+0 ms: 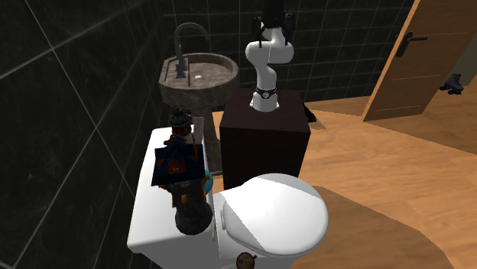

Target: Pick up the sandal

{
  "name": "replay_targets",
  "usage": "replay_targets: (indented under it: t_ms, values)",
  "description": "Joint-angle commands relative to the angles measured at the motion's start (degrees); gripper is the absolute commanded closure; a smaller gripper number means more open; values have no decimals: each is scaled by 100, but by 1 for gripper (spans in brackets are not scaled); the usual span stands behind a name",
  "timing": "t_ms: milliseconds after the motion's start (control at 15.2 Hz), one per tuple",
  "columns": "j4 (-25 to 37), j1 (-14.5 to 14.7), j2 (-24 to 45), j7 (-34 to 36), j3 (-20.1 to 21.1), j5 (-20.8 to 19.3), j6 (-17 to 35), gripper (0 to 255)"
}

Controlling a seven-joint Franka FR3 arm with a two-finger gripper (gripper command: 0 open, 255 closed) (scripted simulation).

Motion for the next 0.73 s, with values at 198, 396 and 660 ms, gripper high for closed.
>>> replay_targets:
  t_ms: [198,396,660]
  values:
    - [88,-99,497,-173,-247,-84,288,0]
    - [229,-182,1026,-346,-495,-138,554,0]
    - [498,-275,1773,-585,-819,-149,866,0]
